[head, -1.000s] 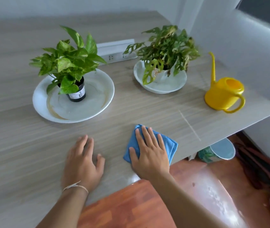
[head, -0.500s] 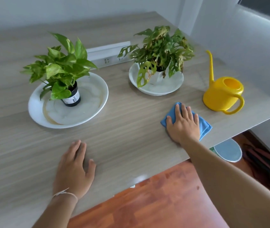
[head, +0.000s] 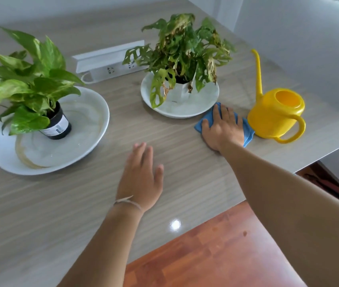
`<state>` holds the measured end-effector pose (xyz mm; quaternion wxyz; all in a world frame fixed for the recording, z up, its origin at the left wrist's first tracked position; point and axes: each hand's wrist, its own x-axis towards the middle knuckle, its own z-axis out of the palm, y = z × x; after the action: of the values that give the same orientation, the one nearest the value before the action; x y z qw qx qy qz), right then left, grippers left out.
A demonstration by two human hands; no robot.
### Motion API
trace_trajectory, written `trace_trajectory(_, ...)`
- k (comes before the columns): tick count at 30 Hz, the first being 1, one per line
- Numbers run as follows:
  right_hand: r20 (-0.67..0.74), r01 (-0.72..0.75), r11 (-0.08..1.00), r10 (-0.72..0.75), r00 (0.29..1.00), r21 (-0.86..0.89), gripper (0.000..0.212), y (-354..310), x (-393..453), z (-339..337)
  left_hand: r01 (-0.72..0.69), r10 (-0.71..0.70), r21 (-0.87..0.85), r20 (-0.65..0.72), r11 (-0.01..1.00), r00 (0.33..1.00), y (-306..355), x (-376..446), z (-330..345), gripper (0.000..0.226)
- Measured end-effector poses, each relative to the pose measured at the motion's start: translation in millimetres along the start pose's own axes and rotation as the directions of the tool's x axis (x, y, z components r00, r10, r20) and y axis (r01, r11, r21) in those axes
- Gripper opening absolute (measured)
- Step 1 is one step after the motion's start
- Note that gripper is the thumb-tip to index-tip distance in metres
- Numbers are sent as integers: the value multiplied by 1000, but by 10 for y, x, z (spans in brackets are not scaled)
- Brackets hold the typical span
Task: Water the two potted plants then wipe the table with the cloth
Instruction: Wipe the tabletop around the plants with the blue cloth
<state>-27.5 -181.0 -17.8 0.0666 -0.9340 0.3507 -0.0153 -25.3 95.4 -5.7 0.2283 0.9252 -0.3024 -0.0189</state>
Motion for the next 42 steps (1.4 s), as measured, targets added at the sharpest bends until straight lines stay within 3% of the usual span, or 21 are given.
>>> trace_trajectory(5,-14,23,1000,-23,1000,-7,73,87,256,-40,17,-21,164,21,986,1000,100,94,256,66)
trace_trajectory(14,8,62,996,-62,998,-59,75,129,234,-1,34,-33,164,-6,986,999,116,104,257,69)
trace_trajectory(26,21,212,976,-213,977,43,75,-266,-1751,44,47,-45,66,-29,997,999,156,97,184,58)
trace_trajectory(30,7,182,982,-183,983,51,75,-313,-2114,115,56,-55,13,-70,998,996,158,52,203,57)
trace_trajectory(36,17,171,985,-172,985,34,78,-229,-1801,106,44,-43,14,-85,999,996,120,62,250,54)
trace_trajectory(42,33,93,996,-93,995,-13,77,-11,-790,47,44,-40,67,-65,997,997,110,101,276,59)
